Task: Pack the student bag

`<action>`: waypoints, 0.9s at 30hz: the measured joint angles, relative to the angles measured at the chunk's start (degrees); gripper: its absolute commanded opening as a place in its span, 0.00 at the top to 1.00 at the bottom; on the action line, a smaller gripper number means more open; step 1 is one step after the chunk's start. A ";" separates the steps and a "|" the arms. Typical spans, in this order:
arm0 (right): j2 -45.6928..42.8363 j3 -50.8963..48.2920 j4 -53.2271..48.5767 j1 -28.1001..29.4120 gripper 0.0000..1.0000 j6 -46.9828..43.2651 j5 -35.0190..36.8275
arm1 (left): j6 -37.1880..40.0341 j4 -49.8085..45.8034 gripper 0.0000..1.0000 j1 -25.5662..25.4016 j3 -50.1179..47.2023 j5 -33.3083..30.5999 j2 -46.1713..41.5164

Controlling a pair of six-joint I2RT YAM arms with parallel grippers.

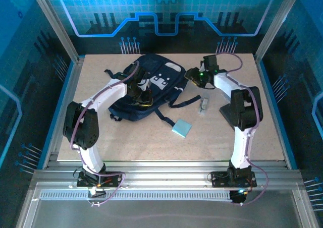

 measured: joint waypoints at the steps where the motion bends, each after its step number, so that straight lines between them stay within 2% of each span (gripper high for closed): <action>1: -2.23 -1.16 -0.17 -0.37 0.39 -0.09 0.02 | -0.70 -0.20 1.00 -0.39 0.42 0.46 0.26; 5: -11.98 -7.26 0.46 0.70 0.38 0.48 -1.22 | -2.38 -0.66 1.00 -2.32 4.70 1.86 2.73; 9: -17.33 -12.13 3.52 4.04 0.38 2.60 -3.69 | -3.21 -0.66 1.00 -3.65 7.82 3.02 5.20; 20: -16.33 -23.54 13.20 11.21 0.40 12.94 -8.35 | -3.21 -1.03 1.00 -4.11 8.46 3.26 6.12; 27: -11.21 -24.48 21.38 13.14 0.46 17.97 -8.66 | -3.19 -1.33 1.00 -4.22 8.46 3.21 6.12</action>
